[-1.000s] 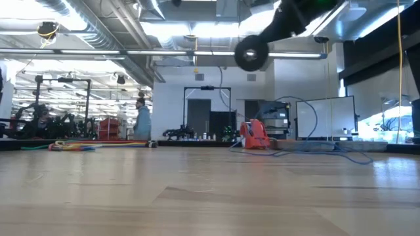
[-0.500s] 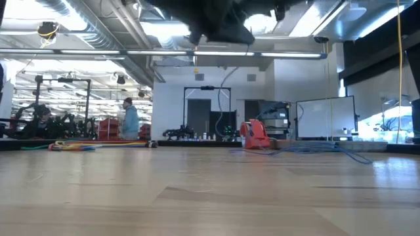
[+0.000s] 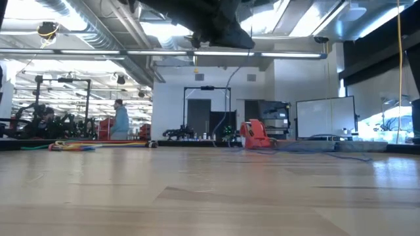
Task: Coil cords
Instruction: Coil the blue wire on the black spool
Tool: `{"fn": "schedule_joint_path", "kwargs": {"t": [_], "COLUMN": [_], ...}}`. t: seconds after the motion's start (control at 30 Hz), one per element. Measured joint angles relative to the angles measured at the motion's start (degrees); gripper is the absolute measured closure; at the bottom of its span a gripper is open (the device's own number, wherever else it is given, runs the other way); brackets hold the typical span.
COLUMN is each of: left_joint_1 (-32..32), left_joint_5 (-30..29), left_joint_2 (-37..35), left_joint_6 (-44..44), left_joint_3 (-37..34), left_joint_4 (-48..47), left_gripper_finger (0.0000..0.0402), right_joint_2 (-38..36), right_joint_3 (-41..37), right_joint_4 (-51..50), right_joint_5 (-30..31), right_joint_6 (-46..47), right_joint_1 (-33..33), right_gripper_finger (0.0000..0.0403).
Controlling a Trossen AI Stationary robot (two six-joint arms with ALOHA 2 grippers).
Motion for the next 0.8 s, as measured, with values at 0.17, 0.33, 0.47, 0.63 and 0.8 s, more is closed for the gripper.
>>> {"fn": "schedule_joint_path", "kwargs": {"t": [0.17,0.33,0.47,0.63,0.8], "left_joint_1": [0.0,0.0,0.0,0.0,0.0], "left_joint_5": [0.2,0.4,0.4,0.4,0.5], "left_joint_2": [0.2,0.2,0.3,0.3,0.4], "left_joint_6": [0.2,0.4,0.4,0.4,1.1], "left_joint_3": [-0.1,-0.2,-0.3,-0.3,-0.4], "left_joint_4": [0.1,0.3,0.3,-0.3,-0.8], "left_gripper_finger": [0.0402,0.0402,0.0401,0.0402,0.0402], "right_joint_2": [-3.9,-5.4,-5.5,-5.4,-5.4], "right_joint_3": [2.8,7.0,10.8,16.3,18.9], "right_joint_4": [-4.0,-7.3,-9.7,-12.5,-14.8], "right_joint_5": [0.0,0.0,0.0,0.1,0.1], "right_joint_6": [-1.1,-2.4,-3.8,-5.2,-5.3], "right_joint_1": [0.0,0.0,0.0,0.0,0.0], "right_gripper_finger": [0.0400,0.0400,0.0400,0.0400,0.0400]}}
